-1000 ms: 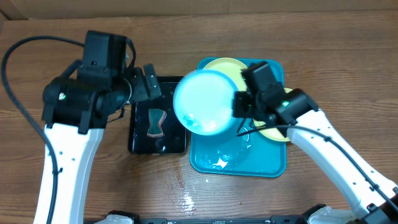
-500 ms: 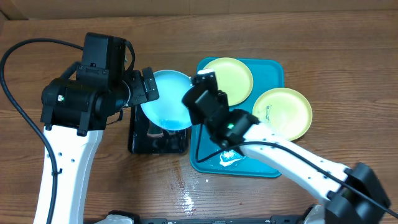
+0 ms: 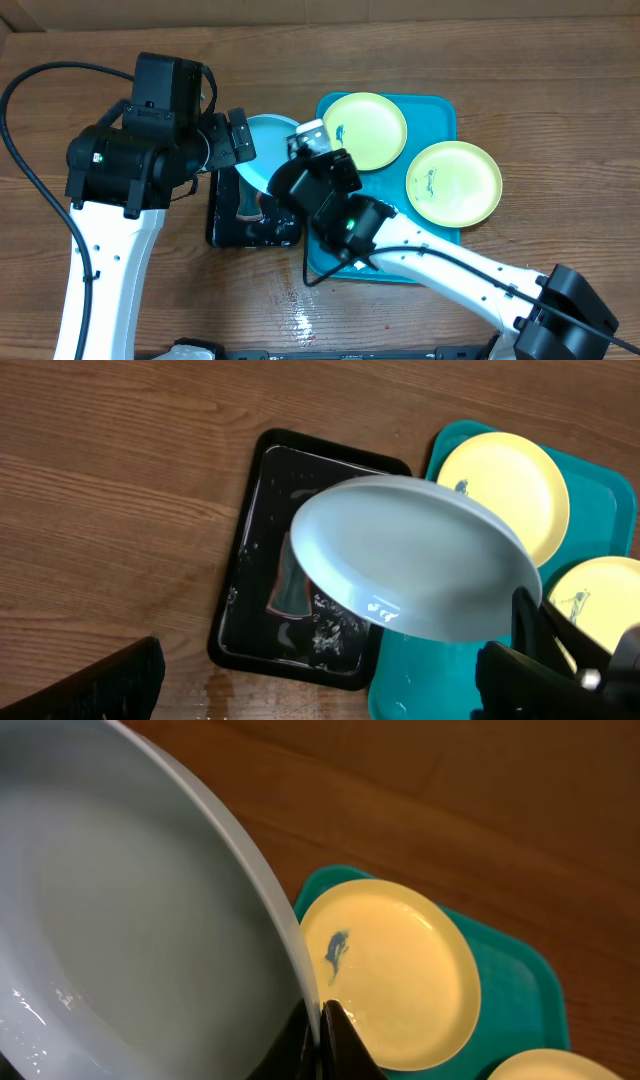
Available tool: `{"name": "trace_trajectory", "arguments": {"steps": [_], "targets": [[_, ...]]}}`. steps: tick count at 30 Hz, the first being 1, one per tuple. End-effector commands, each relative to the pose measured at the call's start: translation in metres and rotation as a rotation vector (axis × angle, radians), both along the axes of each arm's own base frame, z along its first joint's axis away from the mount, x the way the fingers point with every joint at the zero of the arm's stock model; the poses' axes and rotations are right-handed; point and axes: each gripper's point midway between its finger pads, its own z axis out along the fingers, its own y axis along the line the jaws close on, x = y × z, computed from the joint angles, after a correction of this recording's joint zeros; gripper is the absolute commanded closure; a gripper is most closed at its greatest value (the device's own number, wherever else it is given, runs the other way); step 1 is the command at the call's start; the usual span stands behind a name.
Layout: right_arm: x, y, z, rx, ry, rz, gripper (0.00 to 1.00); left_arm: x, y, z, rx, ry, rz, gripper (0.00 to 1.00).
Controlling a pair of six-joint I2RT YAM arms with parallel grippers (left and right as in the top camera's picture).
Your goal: Clean dirty plates on tray and stack at the side
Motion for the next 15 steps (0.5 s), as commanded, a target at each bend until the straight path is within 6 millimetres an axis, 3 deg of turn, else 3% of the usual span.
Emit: {"name": "trace_trajectory", "arguments": {"steps": [1,15], "targets": [[-0.007,0.001,0.035,-0.091,-0.145,-0.028,0.96,0.001,0.003,0.002,0.014,-0.007,0.006,0.0],[-0.024,0.006,0.048,-0.146,-0.224,-0.048,0.96,0.001,0.003,0.002,0.014,-0.007,0.006,0.0]]}}
